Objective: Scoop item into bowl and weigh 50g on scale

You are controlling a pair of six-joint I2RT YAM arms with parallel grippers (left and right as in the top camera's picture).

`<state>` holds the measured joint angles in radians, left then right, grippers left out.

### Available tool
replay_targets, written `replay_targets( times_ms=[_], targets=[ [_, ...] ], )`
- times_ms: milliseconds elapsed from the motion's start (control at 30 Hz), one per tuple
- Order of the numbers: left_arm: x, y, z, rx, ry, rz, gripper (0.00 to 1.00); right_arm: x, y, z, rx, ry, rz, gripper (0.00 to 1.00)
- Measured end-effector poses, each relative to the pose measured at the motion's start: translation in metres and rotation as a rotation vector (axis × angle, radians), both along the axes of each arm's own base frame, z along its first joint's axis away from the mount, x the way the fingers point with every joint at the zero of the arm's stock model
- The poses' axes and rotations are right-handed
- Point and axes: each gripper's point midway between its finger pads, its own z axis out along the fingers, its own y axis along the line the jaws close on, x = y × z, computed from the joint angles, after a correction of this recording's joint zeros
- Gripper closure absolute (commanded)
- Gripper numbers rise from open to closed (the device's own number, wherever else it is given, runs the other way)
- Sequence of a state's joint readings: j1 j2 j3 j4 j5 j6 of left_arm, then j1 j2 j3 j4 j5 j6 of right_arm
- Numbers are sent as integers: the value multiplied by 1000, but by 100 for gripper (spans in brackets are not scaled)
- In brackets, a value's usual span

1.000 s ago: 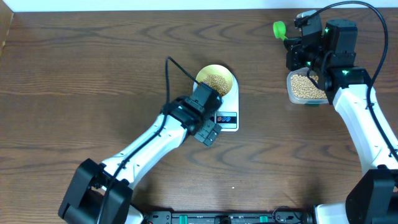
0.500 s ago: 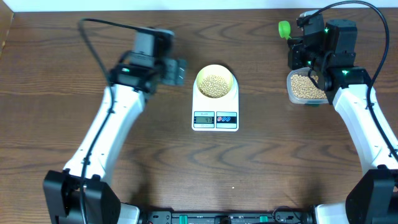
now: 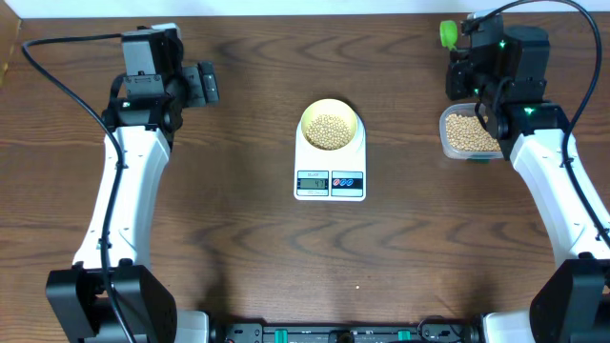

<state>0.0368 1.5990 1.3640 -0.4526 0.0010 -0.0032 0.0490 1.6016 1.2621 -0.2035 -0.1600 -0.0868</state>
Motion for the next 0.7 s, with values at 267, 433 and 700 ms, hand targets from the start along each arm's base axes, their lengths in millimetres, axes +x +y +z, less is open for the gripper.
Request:
replay_targets(
  times_ms=[267,433,700],
  targets=[
    [-41,-56,-34,-67,218,-158,2,-3,-1,-5,-2,23,-1,99],
    [-79,-108,-51,-71,363,-343,2,-6,-5,-11,-3,52,-11,99],
    [-145,-168,-92,5,546,-623,2,-12,-13,-20,-6,98,-29,99]
  ],
)
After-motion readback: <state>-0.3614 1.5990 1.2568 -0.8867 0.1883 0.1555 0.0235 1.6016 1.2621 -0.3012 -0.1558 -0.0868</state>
